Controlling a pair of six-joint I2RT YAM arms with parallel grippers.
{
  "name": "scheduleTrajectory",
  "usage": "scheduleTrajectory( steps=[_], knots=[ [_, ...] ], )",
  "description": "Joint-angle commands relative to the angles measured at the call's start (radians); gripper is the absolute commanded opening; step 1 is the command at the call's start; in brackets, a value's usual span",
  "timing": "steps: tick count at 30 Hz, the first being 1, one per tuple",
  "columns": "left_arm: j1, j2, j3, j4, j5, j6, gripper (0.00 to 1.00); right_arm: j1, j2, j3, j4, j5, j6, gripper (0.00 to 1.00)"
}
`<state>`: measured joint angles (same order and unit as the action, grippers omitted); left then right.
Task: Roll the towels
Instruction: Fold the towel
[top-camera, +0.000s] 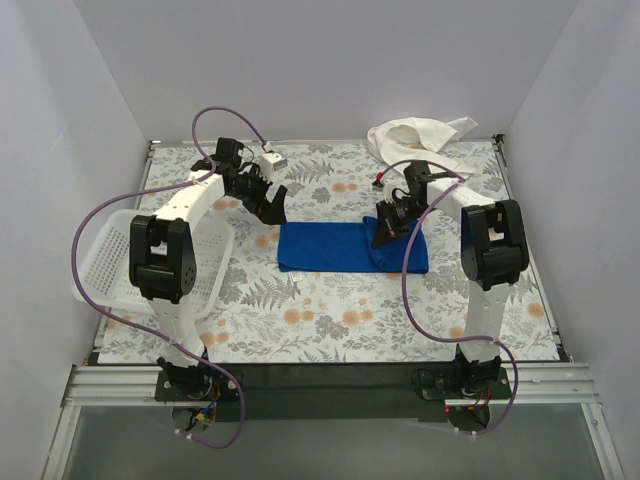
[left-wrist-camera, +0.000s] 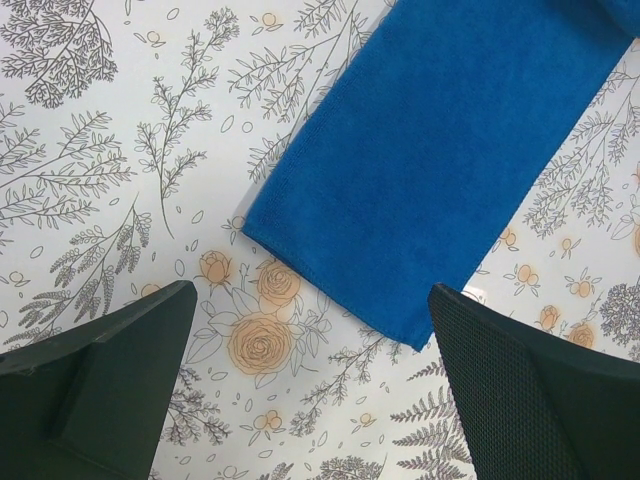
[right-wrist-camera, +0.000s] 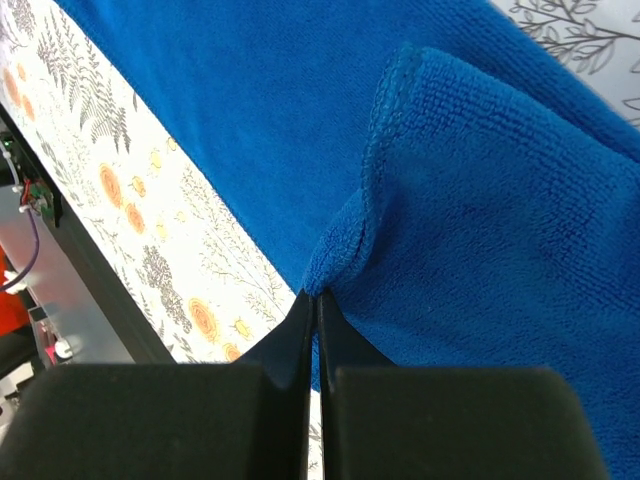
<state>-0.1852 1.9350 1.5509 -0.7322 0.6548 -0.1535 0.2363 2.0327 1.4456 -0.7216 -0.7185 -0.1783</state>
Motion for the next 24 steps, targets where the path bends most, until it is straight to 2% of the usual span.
scheduleTrajectory(
  steps=[1,11,12,14,15,20,22,24],
  knots=[
    [0.006,-0.053,0.006,0.007,0.029,0.006,0.98,0.012,0.0,0.022,0.016,-0.029,0.013,0.01],
    [0.006,-0.054,0.0,0.01,0.032,0.008,0.98,0.024,0.066,0.058,0.016,-0.053,0.025,0.01],
    [0.006,-0.054,0.001,0.01,0.035,0.012,0.98,0.024,0.067,0.062,0.014,-0.062,0.025,0.08],
    [0.004,-0.064,-0.011,0.017,0.045,0.02,0.98,0.024,0.064,0.076,0.017,-0.073,0.033,0.15],
    [0.006,-0.07,-0.018,0.023,0.049,0.02,0.98,0.026,0.061,0.085,0.019,-0.082,0.036,0.24],
    [-0.023,-0.105,-0.067,0.056,0.052,0.014,0.98,0.015,0.021,0.122,0.001,-0.156,0.046,0.47],
    [-0.042,-0.114,-0.078,0.056,0.045,0.034,0.98,-0.002,-0.023,0.119,-0.007,-0.159,0.031,0.47],
    [-0.082,-0.111,-0.09,0.059,0.005,0.043,0.98,-0.041,-0.06,0.114,-0.024,-0.139,0.005,0.4]
  ],
)
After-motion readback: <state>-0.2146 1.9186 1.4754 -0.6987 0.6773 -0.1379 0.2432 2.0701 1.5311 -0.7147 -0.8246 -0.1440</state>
